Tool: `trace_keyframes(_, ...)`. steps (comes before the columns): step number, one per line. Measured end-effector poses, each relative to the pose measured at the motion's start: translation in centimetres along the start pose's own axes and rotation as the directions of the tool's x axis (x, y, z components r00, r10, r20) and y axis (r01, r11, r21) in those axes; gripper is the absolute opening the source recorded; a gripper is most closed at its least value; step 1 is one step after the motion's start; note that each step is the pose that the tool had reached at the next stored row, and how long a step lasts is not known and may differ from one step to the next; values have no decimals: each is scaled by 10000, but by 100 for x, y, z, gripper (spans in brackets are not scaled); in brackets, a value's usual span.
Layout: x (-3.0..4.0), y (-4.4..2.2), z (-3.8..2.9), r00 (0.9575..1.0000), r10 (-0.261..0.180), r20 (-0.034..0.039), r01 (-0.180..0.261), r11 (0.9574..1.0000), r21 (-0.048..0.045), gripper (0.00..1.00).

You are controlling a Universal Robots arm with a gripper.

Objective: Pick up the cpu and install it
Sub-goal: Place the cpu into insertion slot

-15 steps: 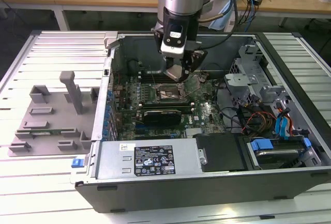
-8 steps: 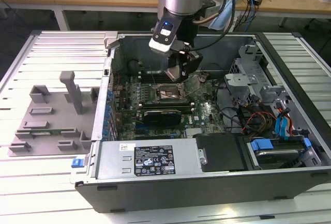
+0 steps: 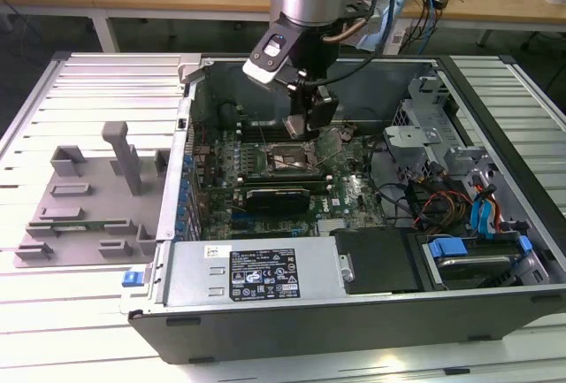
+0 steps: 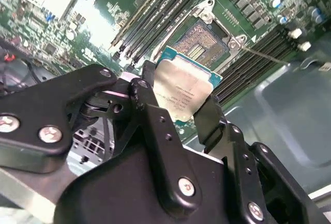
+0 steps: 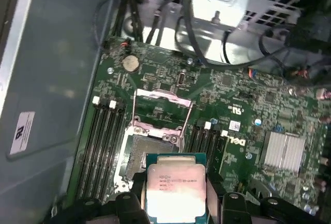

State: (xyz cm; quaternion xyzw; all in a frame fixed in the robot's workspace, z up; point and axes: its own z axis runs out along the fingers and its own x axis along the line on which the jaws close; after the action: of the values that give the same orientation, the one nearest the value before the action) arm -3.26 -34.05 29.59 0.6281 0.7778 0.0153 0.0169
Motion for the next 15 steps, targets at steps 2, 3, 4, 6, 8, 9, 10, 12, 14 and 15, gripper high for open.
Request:
trace_keyframes(2,2,-7,4,9995,305,14,-305,9995,2,55)
trace_keyframes(3,4,-20,14,9995,320,15,-320,9995,2,55)
trace_keyframes(4,7,-31,24,9994,341,15,-341,9994,2,55)
trace_keyframes(6,11,-51,44,9993,383,17,-383,9993,2,55)
trace_keyframes(8,14,-64,57,9992,409,18,-409,9992,2,55)
trace_keyframes(9,15,-69,69,9991,423,19,-423,9991,3,55)
trace_keyframes(10,15,-71,85,9990,441,20,-441,9990,3,55)
trace_keyframes(12,17,-77,112,9988,485,22,-485,9988,3,55)
trace_keyframes(14,18,-80,123,9987,512,23,-512,9987,3,55)
trace_keyframes(15,19,-81,129,9986,528,24,-528,9986,4,55)
